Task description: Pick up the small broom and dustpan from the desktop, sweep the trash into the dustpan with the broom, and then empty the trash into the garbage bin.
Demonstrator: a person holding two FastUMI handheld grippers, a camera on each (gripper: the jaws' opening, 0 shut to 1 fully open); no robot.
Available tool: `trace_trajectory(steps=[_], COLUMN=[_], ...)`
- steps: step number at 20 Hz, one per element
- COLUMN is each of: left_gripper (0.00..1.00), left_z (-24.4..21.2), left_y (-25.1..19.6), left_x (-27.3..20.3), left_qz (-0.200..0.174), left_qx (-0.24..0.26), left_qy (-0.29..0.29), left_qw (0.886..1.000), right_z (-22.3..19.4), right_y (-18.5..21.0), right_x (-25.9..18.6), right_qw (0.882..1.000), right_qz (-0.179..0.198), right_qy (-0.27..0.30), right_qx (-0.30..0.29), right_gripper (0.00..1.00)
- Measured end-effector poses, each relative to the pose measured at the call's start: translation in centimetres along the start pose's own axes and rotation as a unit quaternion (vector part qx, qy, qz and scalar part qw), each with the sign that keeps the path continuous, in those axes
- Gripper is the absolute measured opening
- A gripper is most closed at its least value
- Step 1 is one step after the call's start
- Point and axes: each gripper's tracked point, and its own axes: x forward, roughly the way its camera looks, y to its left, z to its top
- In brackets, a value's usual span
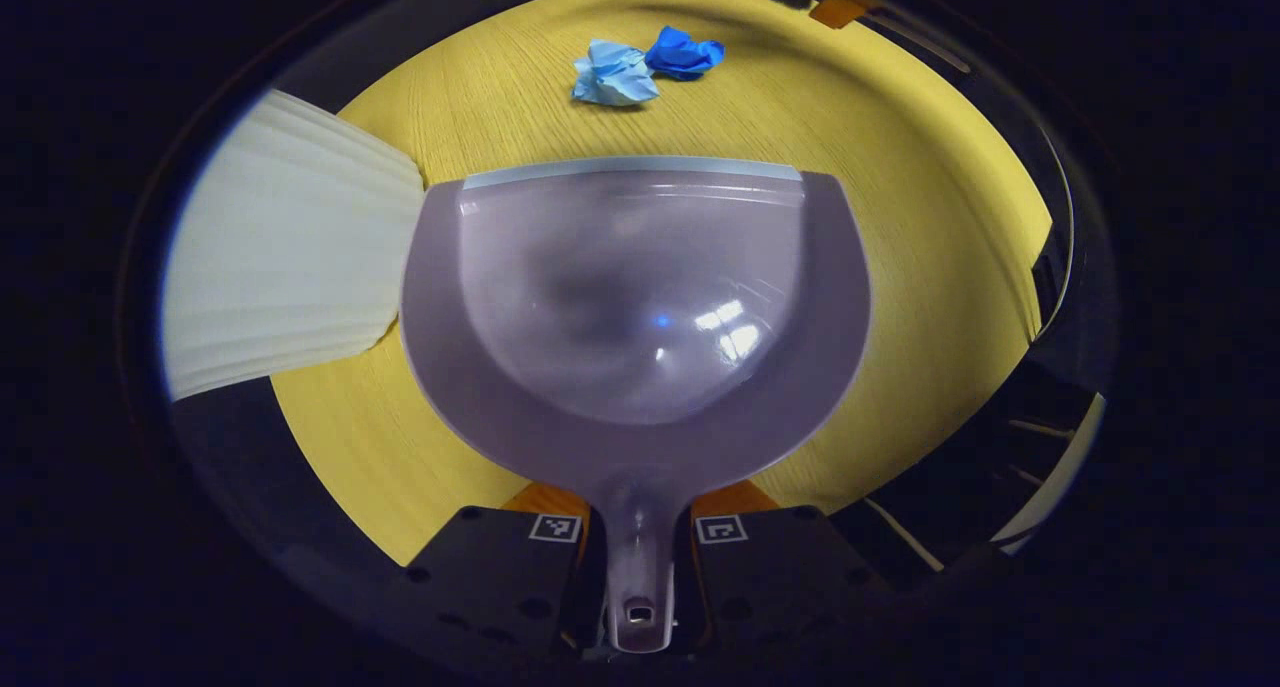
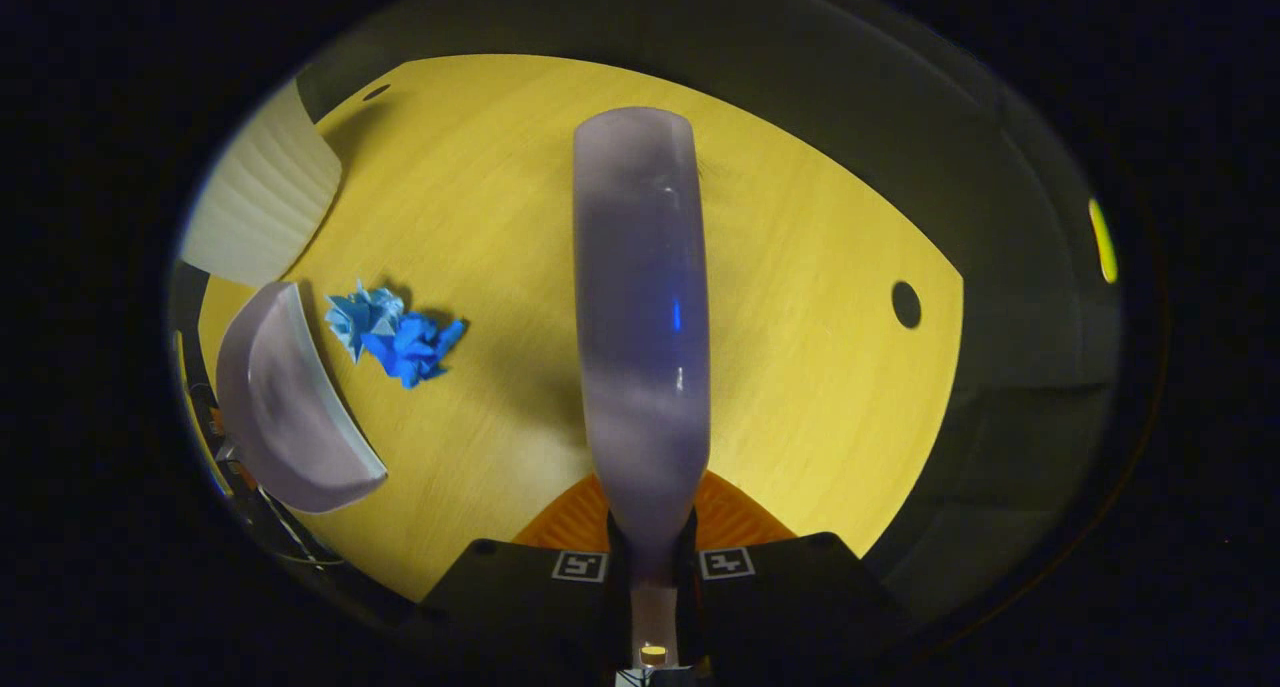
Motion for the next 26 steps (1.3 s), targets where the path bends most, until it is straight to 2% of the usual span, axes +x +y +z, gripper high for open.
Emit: trace_trajectory(steps=[4,6,8,9,10,11,12,13,14,15,17,18,21,23,26], left_gripper=[0.25,0.25,0.23,0.27,0.25,0.25,0.26,0.27,0.25,0.25,0.25,0.25,0.25,0.27,0.25], left_z=[0.0,0.3,0.2,0.1,0.3,0.2,0.2,0.1,0.2,0.3,0.2,-0.2,-0.5,-0.4,0.3], left_y=[-0.4,-0.2,-0.1,-0.1,0.0,0.3,0.4,0.2,0.3,0.3,0.3,0.4,0.3,0.7,0.4], left_x=[0.5,1.1,1.6,1.6,1.8,2.1,1.9,1.8,1.7,2.0,2.0,2.2,2.0,2.3,2.1], left_qz=[-0.018,-0.022,-0.022,-0.023,-0.02,-0.016,-0.014,-0.014,-0.012,-0.009,-0.003,0.0,-0.006,0.0,0.004], left_qx=[-0.001,0.001,0.005,0.007,0.011,0.018,0.019,0.021,0.027,0.035,0.052,0.067,0.066,0.076,0.051], left_qy=[0.003,0.003,0.003,0.003,-0.003,-0.002,-0.004,-0.006,-0.012,-0.017,-0.029,-0.037,-0.039,-0.05,-0.083], left_qw=[1.0,1.0,1.0,1.0,1.0,1.0,1.0,1.0,0.999,0.999,0.998,0.997,0.997,0.996,0.995], right_z=[1.6,0.8,0.4,0.8,0.1,0.4,0.0,-1.8,-1.8,-2.7,-4.7,-6.2,-8.3,-8.5,-6.8], right_y=[4.0,6.2,7.3,8.4,9.2,9.2,10.4,11.4,11.8,11.8,14.4,15.2,18.3,18.7,19.1], right_x=[2.6,4.5,4.5,4.5,4.5,4.1,4.2,3.7,3.4,3.3,2.3,1.9,-0.6,-0.5,-1.4], right_qw=[0.996,0.989,0.98,0.977,0.974,0.968,0.963,0.955,0.949,0.943,0.932,0.923,0.904,0.908,0.922], right_qz=[0.027,0.032,0.029,0.046,0.055,0.046,0.059,0.079,0.081,0.105,0.176,0.205,0.308,0.317,0.345], right_qy=[0.039,0.067,0.082,0.077,0.092,0.091,0.088,0.112,0.104,0.118,0.139,0.157,0.195,0.185,0.128], right_qx=[-0.081,-0.131,-0.181,-0.193,-0.202,-0.23,-0.247,-0.263,-0.288,-0.292,-0.283,-0.284,-0.223,-0.203,-0.124], right_gripper=[0.18,0.18,0.18,0.18,0.18,0.18,0.18,0.18,0.18,0.19,0.19,0.19,0.19,0.19,0.19])
